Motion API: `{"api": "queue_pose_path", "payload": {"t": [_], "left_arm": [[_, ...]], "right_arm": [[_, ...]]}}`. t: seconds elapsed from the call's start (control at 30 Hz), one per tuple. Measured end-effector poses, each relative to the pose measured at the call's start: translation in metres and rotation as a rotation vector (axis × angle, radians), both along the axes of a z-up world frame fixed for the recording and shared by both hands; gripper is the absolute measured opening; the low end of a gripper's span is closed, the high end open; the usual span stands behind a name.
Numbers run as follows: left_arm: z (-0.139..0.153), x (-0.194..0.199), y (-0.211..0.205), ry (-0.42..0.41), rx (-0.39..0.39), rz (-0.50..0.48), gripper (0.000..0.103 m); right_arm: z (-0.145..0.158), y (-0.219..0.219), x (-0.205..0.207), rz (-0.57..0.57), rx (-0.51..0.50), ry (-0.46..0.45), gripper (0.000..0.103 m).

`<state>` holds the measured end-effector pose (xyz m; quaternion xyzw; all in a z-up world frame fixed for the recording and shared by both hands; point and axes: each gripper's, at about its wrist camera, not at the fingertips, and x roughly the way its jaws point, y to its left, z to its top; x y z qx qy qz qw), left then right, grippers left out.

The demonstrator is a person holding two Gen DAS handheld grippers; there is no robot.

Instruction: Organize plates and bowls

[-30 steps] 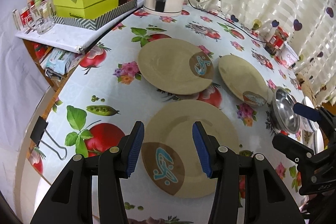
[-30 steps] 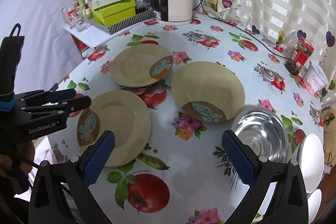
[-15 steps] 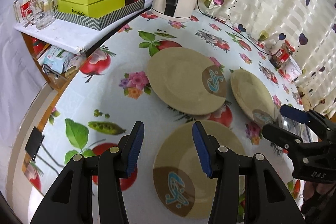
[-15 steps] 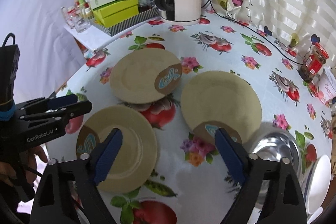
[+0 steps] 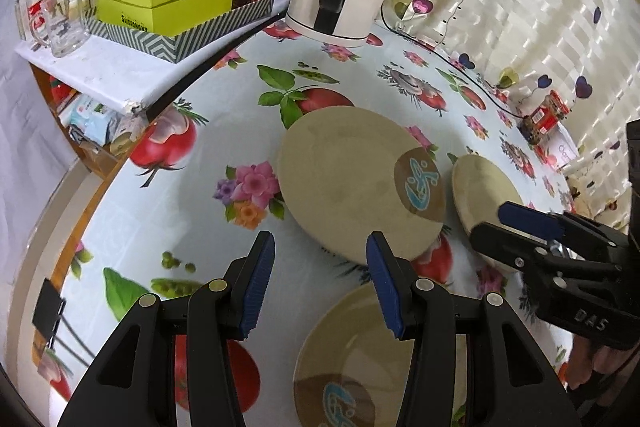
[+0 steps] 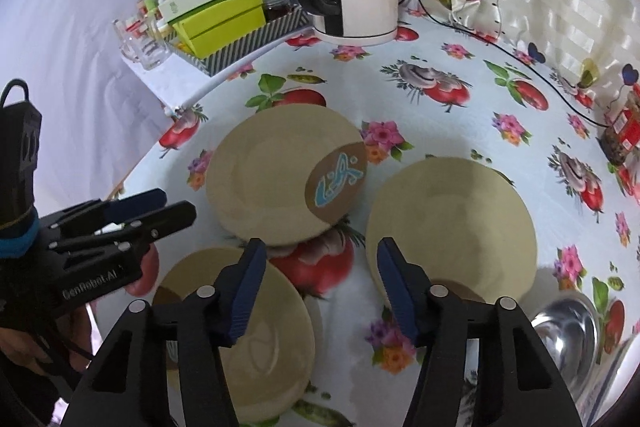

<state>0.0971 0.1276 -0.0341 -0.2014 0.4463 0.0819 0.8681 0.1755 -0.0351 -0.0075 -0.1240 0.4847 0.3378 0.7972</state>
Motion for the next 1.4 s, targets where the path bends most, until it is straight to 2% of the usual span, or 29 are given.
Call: {"api": "queue_pose_path", "payload": {"t": [0.23, 0.57, 0.87, 1.03, 1.4], "left_arm": [[-0.008, 0.012, 0.011, 0.007, -0.017, 0.012, 0.049], [-0.017, 0.026, 0.021, -0.003, -0.038, 0.021, 0.049], [-0.027, 0.038, 0.021, 0.027, -0.038, 0.01, 0.031], [-0.03, 0.04, 0.022, 0.026, -0.044, 0.012, 0.029], [-0.026, 0.039, 0.022, 0.018, -0.049, 0.018, 0.027]], "right_arm": [[-0.012, 0.015, 0.028, -0.008, 0.009, 0.039, 0.042], [-0.028, 0.026, 0.061, -0.033, 0.017, 0.078, 0.039], [-0.043, 0.03, 0.077, -0.038, 0.004, 0.102, 0.034], [-0.051, 0.031, 0.082, -0.037, 0.004, 0.122, 0.026], [-0.053, 0.03, 0.086, -0.054, 0.026, 0.131, 0.025]]}}
